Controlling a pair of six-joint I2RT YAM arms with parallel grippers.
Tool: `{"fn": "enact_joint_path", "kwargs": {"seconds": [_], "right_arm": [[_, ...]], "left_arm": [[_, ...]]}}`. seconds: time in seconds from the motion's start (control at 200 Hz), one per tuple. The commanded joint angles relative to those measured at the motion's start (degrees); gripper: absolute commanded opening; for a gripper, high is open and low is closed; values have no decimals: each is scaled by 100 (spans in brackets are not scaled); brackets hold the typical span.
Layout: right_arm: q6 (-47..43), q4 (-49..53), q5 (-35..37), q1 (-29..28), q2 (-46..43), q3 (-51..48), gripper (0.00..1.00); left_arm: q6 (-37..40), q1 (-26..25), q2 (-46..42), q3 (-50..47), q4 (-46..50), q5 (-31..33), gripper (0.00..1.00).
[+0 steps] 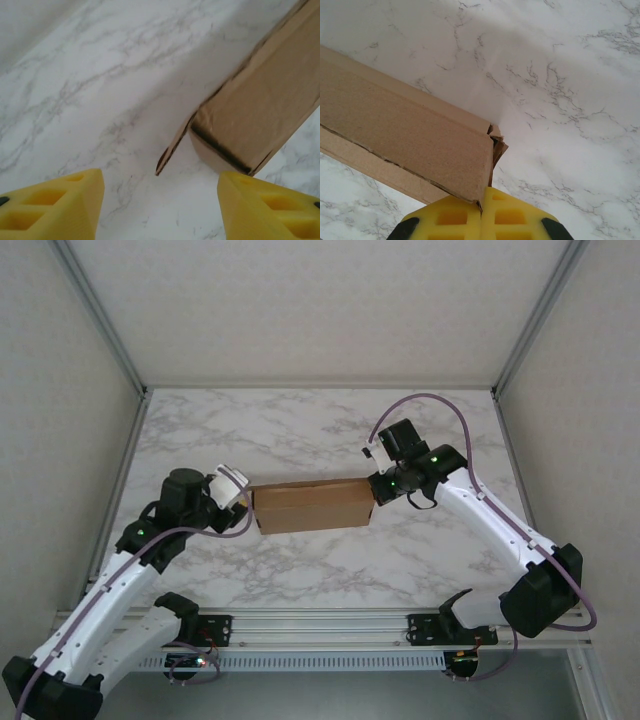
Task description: Fold the paper box
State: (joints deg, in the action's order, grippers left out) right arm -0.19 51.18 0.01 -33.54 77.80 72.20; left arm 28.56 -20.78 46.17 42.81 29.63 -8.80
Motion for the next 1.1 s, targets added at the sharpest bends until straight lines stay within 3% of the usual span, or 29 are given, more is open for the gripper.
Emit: {"fn": "enact_joint_path", "kwargs": {"seconds": [0.0, 0.16, 0.556, 0.936, 1.092], "right_arm": [[41, 130, 52, -86, -53, -2, 0], [1, 104, 131, -139, -68, -40, 0], [57, 233, 263, -253, 219, 223, 0], [316, 496, 176, -381, 274, 515, 0], [410, 624, 180, -457, 340, 622, 0]], "left_arm": [[216, 61, 226, -3, -226, 207, 61], [141, 60, 615, 219, -389, -166, 52], [57, 54, 737, 413, -388, -553, 0], [-1586, 17, 597, 262, -1055, -1541, 0], [-2144, -29, 457, 120, -1312, -1669, 0]]}}
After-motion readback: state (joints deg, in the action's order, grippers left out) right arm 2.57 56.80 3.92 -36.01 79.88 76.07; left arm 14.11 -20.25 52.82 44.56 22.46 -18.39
